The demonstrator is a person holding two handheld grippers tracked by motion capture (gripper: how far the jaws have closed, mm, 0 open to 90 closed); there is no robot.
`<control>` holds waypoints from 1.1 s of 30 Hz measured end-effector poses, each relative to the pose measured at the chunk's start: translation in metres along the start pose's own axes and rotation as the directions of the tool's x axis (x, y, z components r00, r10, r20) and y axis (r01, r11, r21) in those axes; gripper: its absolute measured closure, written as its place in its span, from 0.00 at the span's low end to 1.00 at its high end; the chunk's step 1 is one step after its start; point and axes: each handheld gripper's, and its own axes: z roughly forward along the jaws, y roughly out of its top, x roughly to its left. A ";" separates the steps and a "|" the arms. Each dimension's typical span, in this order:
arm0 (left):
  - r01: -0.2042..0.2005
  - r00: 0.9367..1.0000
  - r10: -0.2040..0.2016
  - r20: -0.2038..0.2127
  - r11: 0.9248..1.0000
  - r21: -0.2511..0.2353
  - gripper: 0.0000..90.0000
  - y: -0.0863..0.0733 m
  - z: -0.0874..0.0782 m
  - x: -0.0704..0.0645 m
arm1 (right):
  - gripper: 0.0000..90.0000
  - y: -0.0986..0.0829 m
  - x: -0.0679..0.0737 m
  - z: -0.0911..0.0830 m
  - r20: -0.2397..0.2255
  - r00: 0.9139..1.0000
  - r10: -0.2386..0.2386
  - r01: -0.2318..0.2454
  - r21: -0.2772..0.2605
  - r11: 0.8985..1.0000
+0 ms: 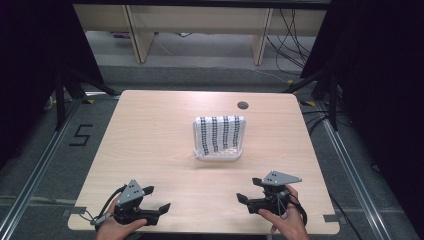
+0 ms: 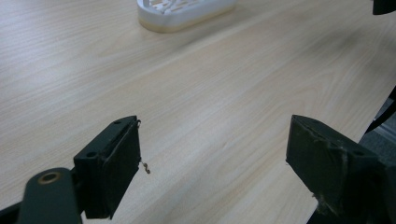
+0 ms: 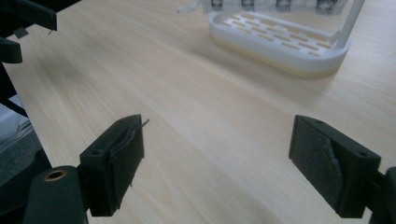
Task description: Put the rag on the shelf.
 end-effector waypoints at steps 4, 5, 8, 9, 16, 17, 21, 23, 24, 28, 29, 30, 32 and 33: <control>-0.013 1.000 0.013 0.012 0.999 0.034 0.19 -0.004 0.000 -0.005 | 0.20 -0.008 0.000 0.000 -0.009 1.000 -0.019 0.019 -0.004 1.000; -0.020 1.000 0.019 0.007 0.999 0.035 0.19 -0.007 0.001 -0.007 | 0.20 -0.011 0.001 -0.001 -0.006 1.000 -0.025 0.025 0.002 1.000; -0.018 1.000 0.018 0.008 0.999 0.037 0.19 -0.008 0.000 -0.009 | 0.20 -0.016 0.004 -0.004 0.015 0.999 -0.028 0.028 0.017 0.999; -0.012 1.000 0.012 0.005 1.000 0.027 0.19 -0.010 0.000 -0.010 | 0.19 -0.017 0.005 -0.004 0.001 1.000 -0.027 0.027 0.013 1.000; -0.025 1.000 0.024 0.005 0.998 0.049 0.19 -0.015 -0.001 -0.012 | 0.19 -0.026 0.010 -0.005 0.000 0.999 -0.034 0.034 0.039 0.999; -0.022 1.000 0.022 -0.003 0.998 0.052 0.19 -0.015 -0.001 -0.012 | 0.19 -0.030 0.012 -0.003 -0.006 1.000 -0.029 0.029 0.051 0.998; -0.042 0.999 0.042 -0.003 0.997 0.060 0.19 -0.015 -0.001 -0.009 | 0.19 -0.031 0.011 -0.001 0.002 0.998 -0.063 0.063 0.058 0.996; -0.008 1.000 0.008 -0.007 0.999 0.045 0.19 -0.016 0.000 -0.010 | 0.19 -0.031 0.011 -0.001 0.002 0.998 -0.064 0.064 0.059 0.996; -0.008 1.000 0.008 -0.007 0.999 0.045 0.19 -0.016 0.000 -0.010 | 0.19 -0.031 0.011 -0.001 0.002 0.998 -0.064 0.064 0.059 0.996; -0.008 1.000 0.009 -0.007 0.999 0.037 0.19 -0.017 0.001 -0.009 | 0.19 -0.031 0.010 -0.001 0.003 0.997 -0.071 0.071 0.060 0.996; -0.006 1.000 0.006 -0.008 0.999 0.035 0.19 -0.017 0.002 -0.010 | 0.19 -0.031 0.010 -0.001 0.004 0.997 -0.073 0.073 0.060 0.996; -0.006 1.000 0.006 -0.008 0.999 0.035 0.19 -0.017 0.002 -0.010 | 0.19 -0.031 0.010 -0.001 0.004 0.997 -0.073 0.073 0.060 0.996; -0.037 0.999 0.038 -0.010 0.997 0.070 0.19 -0.016 0.000 -0.007 | 0.19 -0.031 0.010 -0.002 0.021 0.998 -0.067 0.066 0.063 0.996; -0.014 1.000 0.014 -0.013 0.999 0.052 0.19 -0.016 0.001 -0.008 | 0.19 -0.031 0.010 -0.002 0.024 0.997 -0.067 0.066 0.062 0.996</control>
